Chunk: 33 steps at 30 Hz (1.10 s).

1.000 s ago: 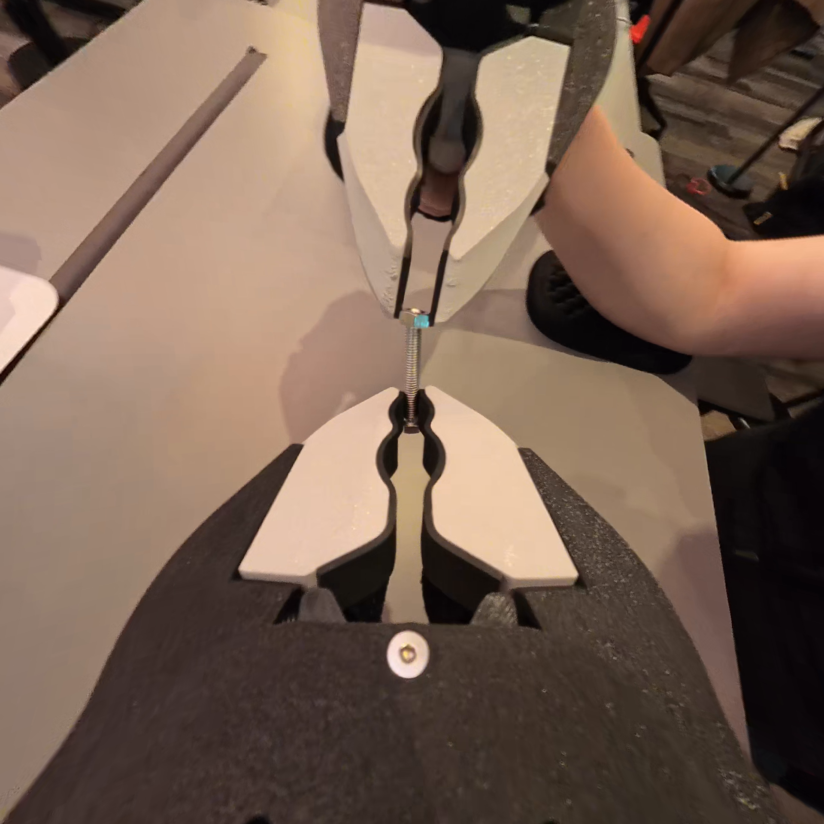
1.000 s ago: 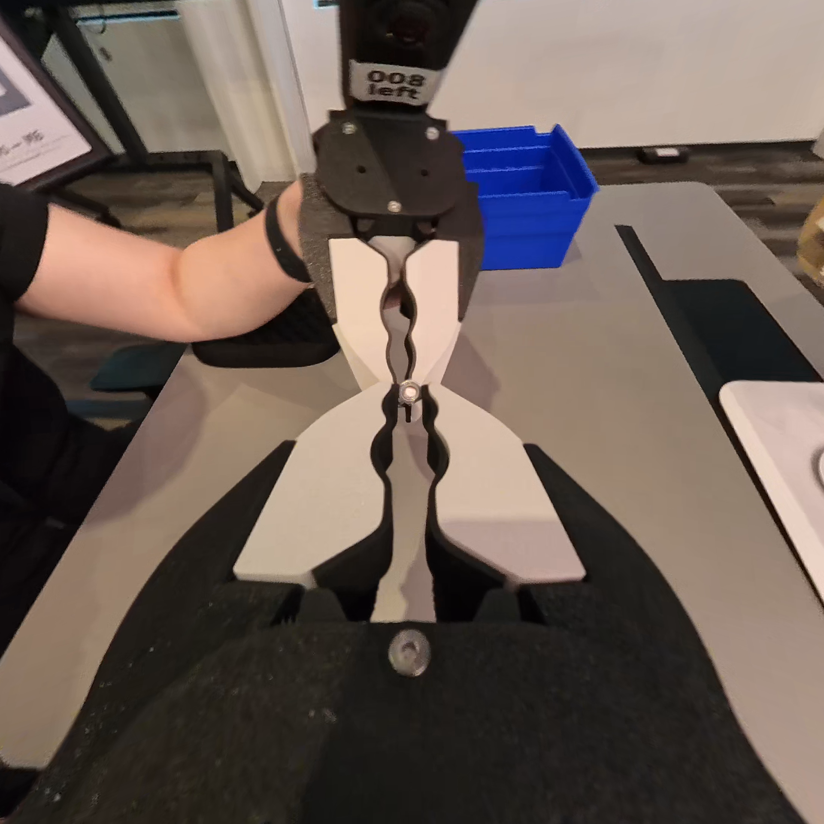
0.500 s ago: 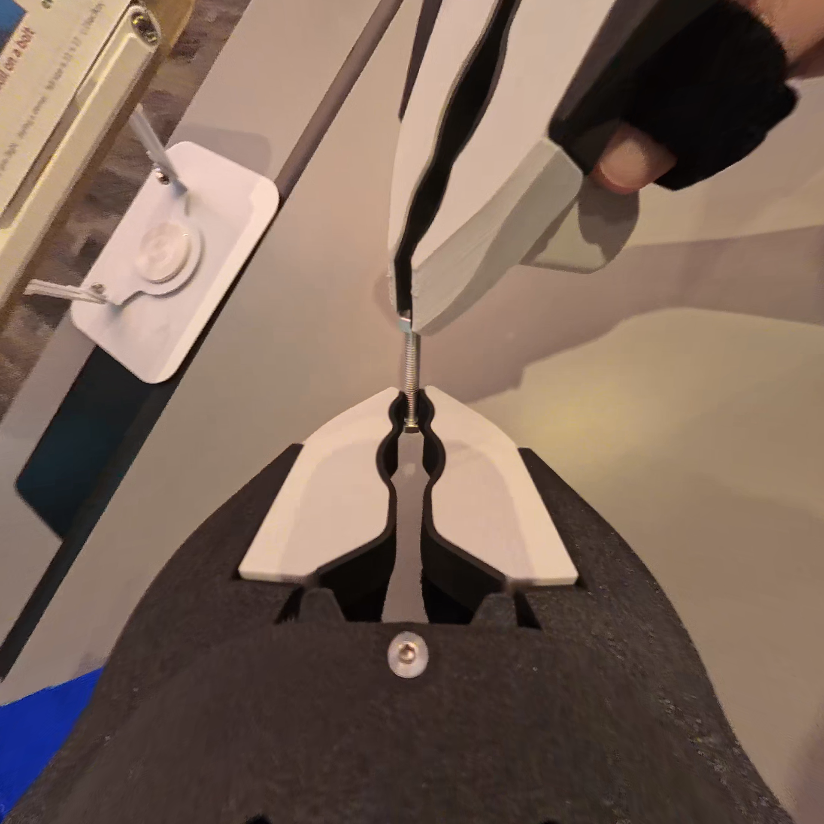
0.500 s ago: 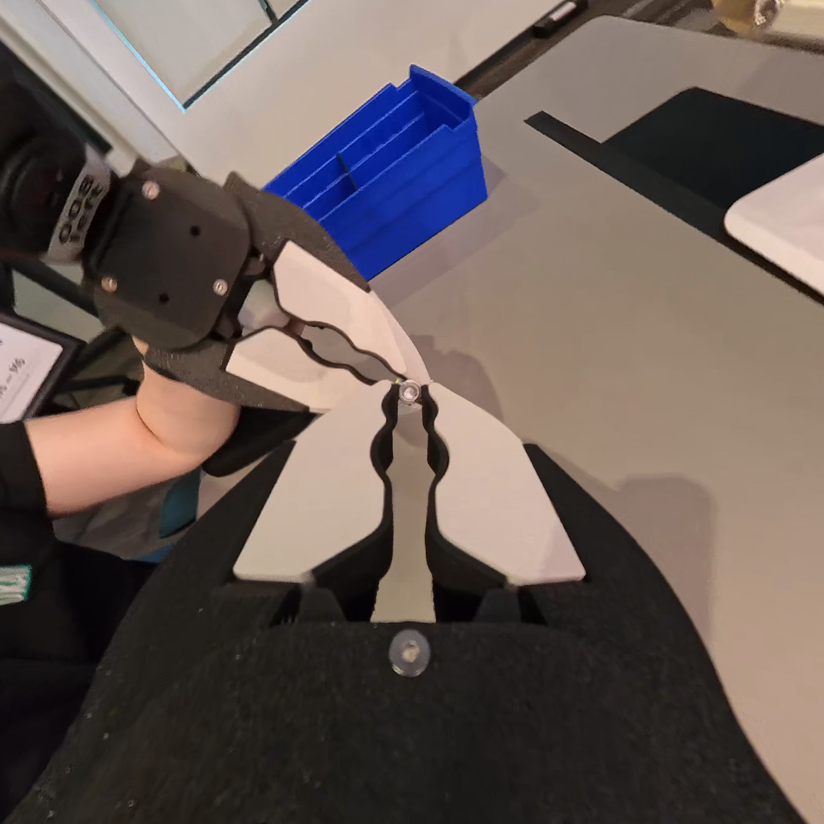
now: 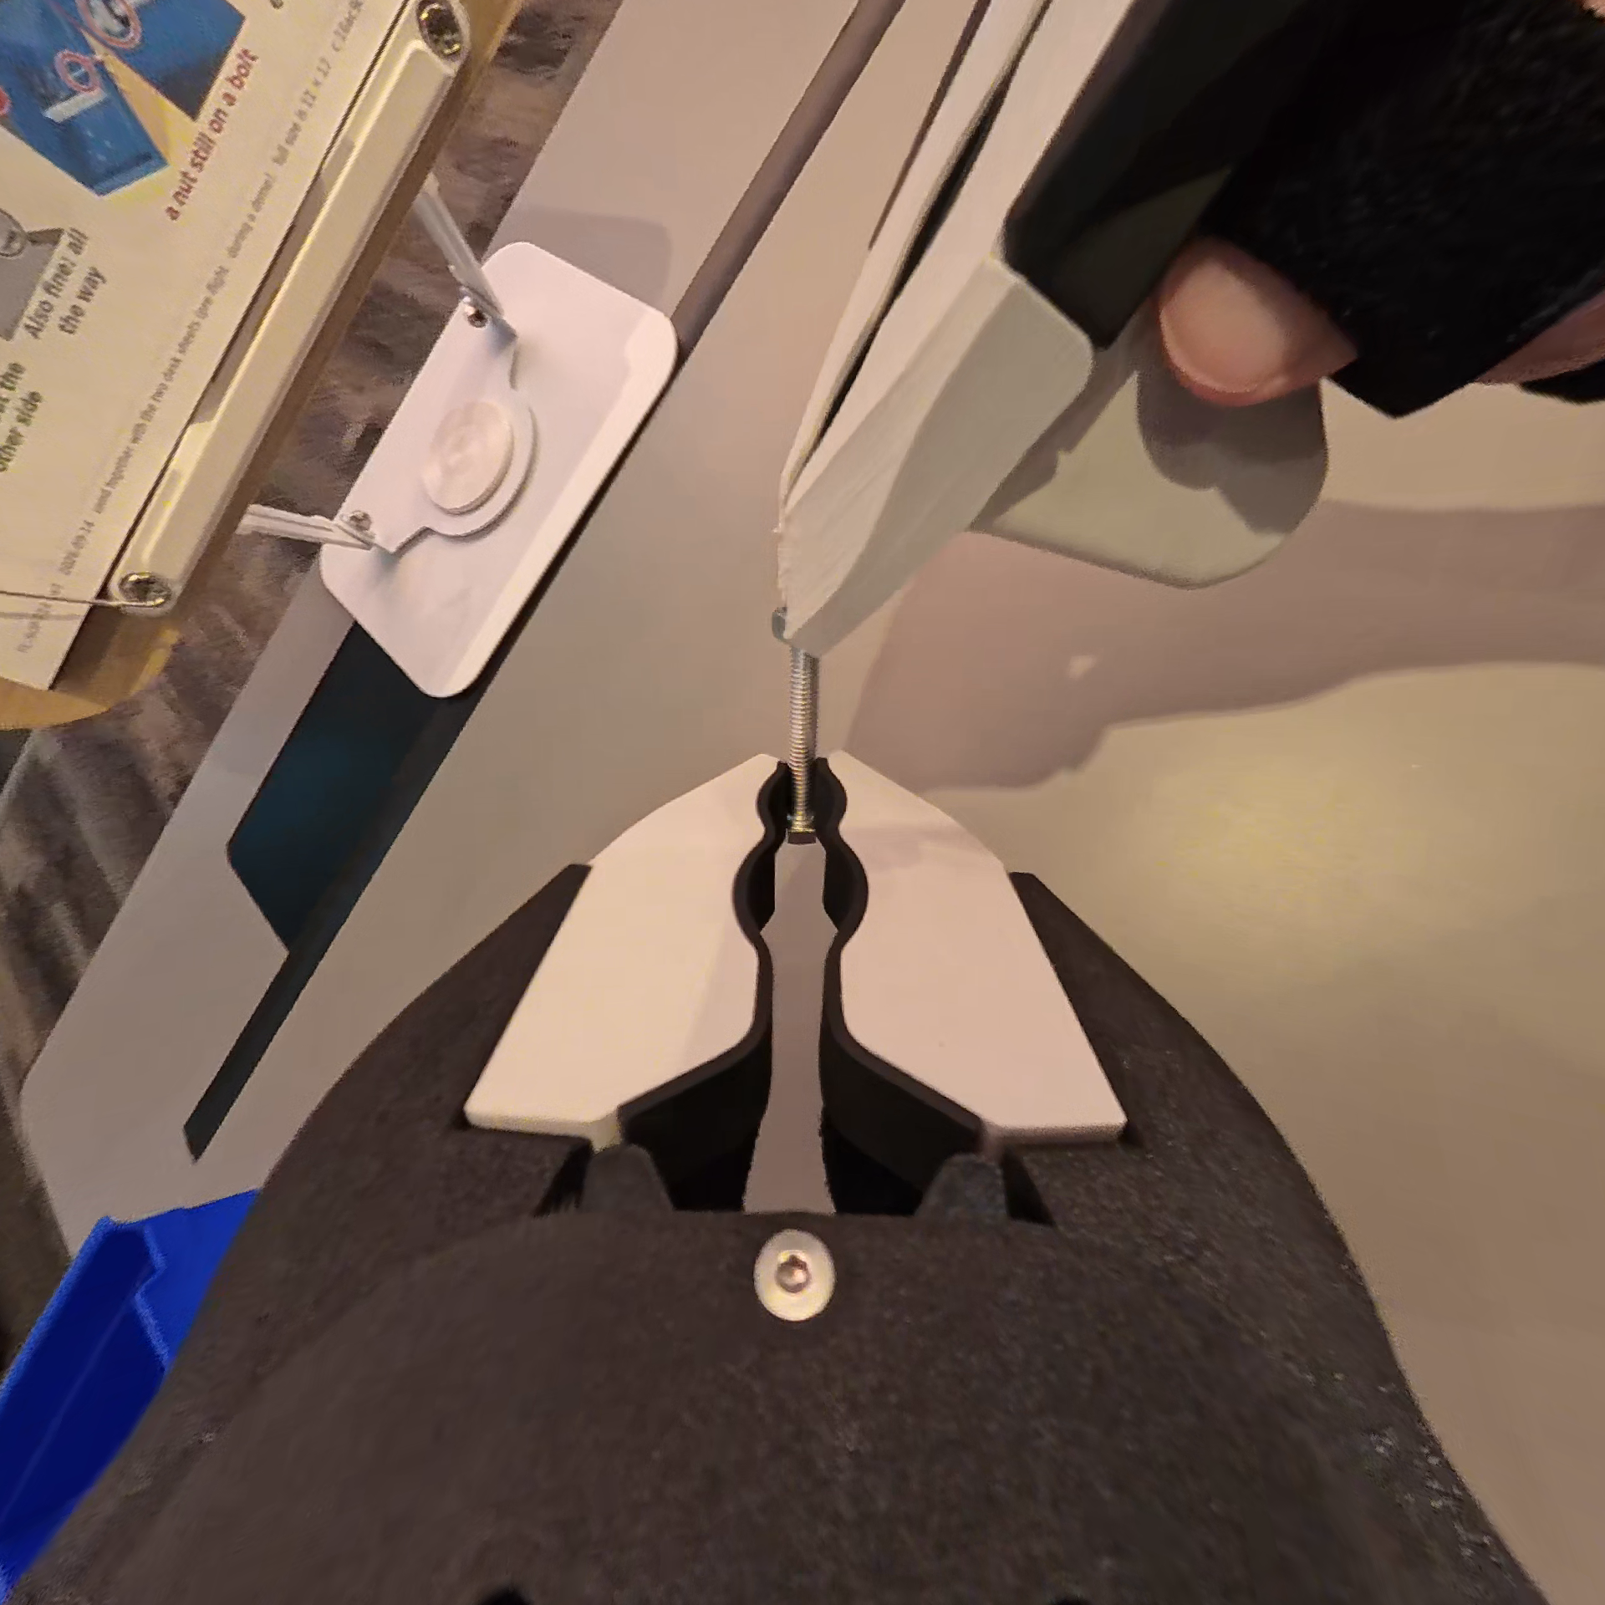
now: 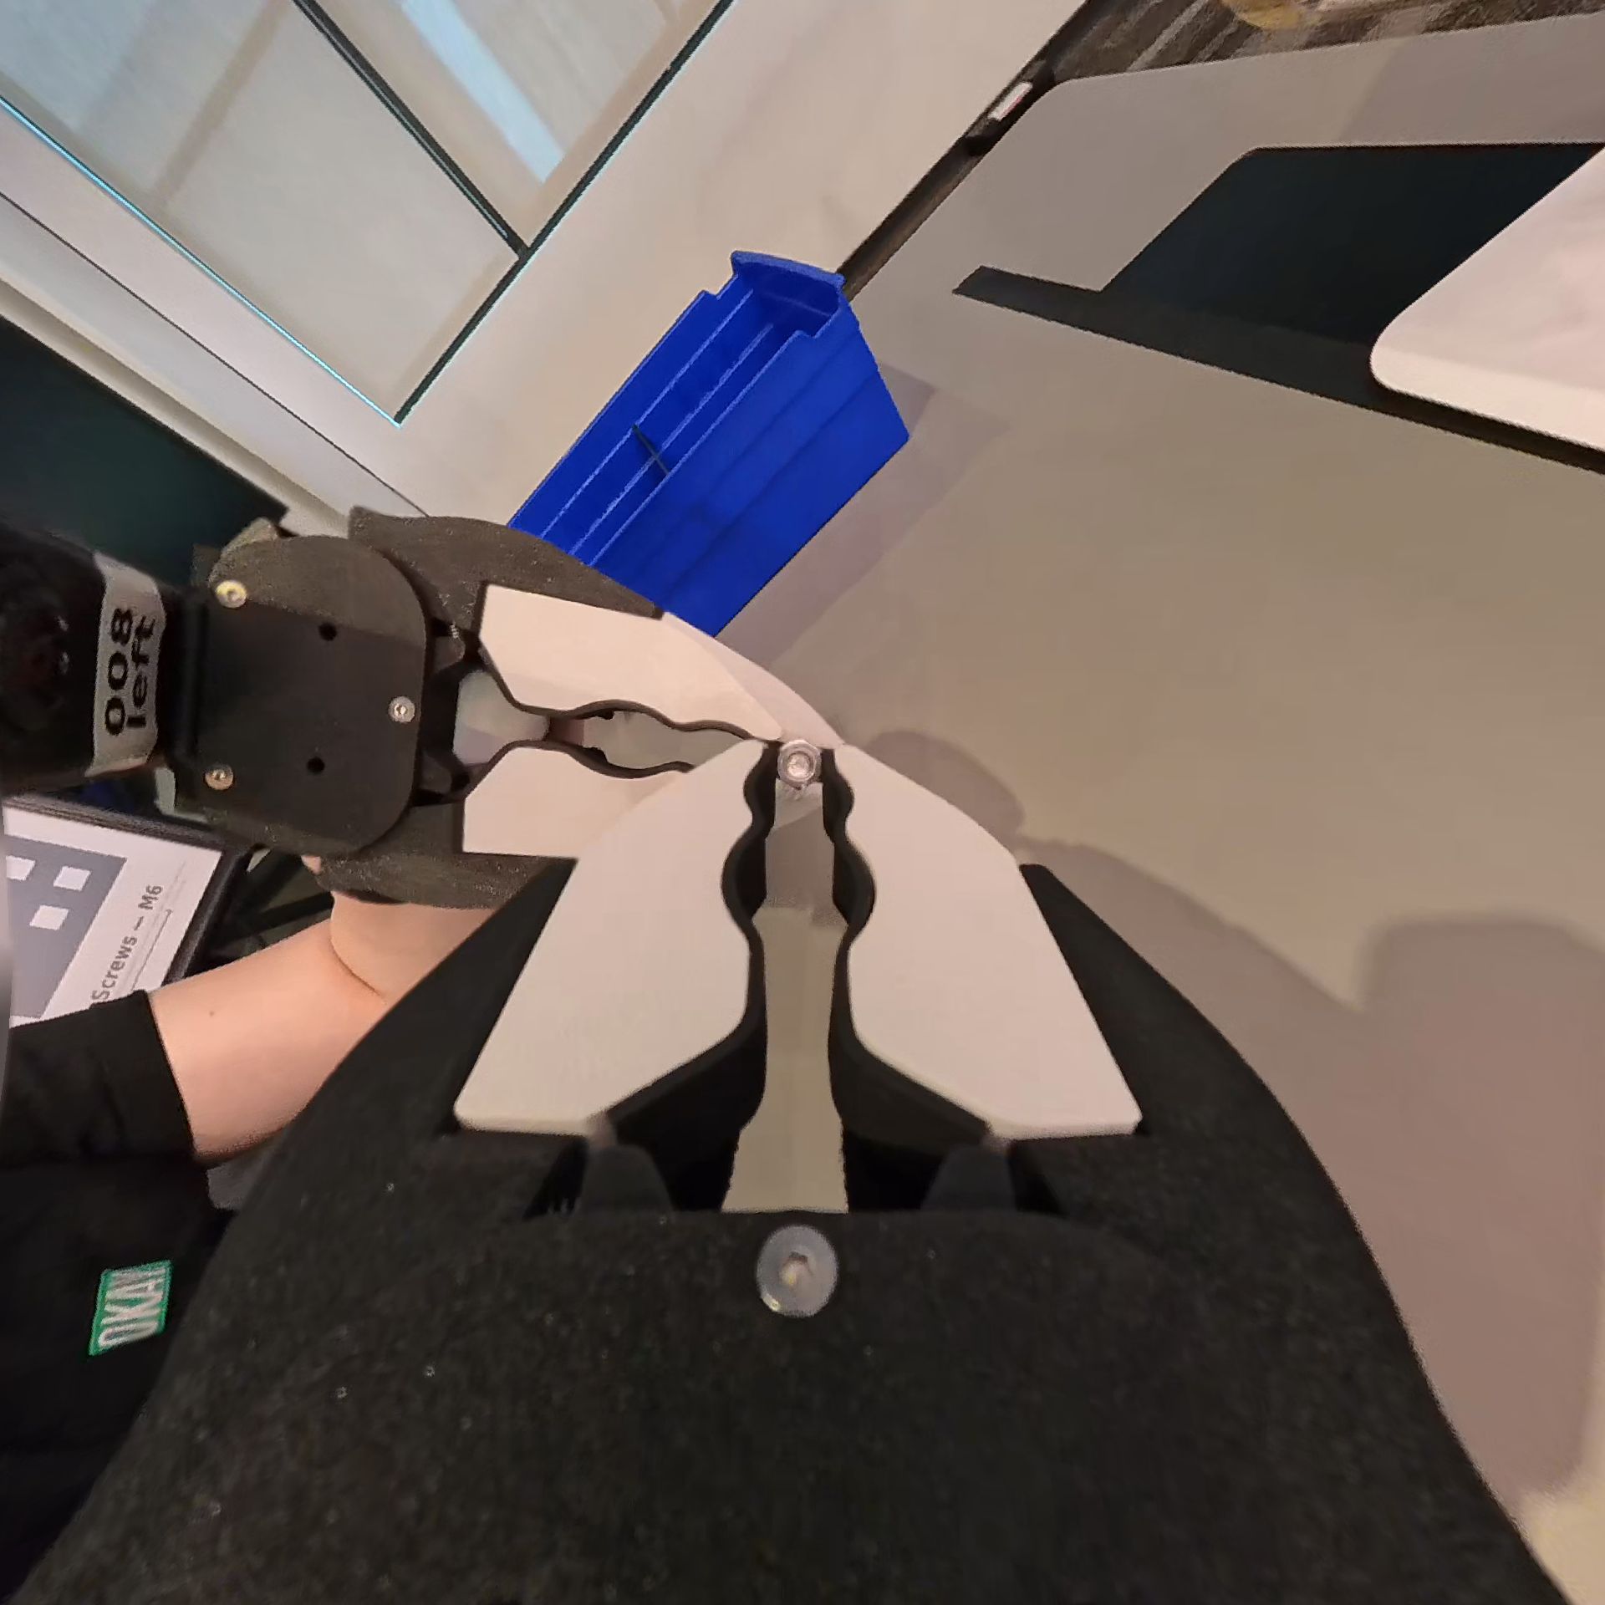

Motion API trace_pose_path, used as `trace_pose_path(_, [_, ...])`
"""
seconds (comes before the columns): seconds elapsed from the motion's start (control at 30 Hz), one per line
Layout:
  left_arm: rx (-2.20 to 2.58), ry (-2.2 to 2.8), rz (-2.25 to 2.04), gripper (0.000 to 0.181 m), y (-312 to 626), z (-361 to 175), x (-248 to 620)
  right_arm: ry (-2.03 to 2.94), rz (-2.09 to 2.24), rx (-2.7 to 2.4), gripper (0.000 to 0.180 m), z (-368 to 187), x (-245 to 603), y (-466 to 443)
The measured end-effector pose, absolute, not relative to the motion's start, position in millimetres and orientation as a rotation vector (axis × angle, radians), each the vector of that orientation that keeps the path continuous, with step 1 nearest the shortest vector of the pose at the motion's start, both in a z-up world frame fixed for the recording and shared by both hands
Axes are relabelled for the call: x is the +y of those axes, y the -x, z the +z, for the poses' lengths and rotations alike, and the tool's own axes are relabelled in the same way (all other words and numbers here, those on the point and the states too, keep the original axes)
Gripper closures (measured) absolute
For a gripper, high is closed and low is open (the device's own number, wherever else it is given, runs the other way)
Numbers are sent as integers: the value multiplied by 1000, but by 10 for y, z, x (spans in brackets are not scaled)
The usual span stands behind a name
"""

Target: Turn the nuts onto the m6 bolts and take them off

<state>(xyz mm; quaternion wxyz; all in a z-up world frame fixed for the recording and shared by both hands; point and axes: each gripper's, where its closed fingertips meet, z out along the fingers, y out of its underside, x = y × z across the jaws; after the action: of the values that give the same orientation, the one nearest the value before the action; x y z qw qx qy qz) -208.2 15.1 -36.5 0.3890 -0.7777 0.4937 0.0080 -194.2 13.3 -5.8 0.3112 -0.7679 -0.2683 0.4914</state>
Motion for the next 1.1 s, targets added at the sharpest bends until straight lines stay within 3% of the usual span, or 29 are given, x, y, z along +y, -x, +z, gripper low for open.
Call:
trace_pose_path(0.03, [1247,1979,48,176,2094,-369,166,2025,1297,-698,170,-65,144,1949])
trace_pose_path(1.1, [1199,1952,0,176,2072,-316,207,1953,1339,-672,170,11,186,1949])
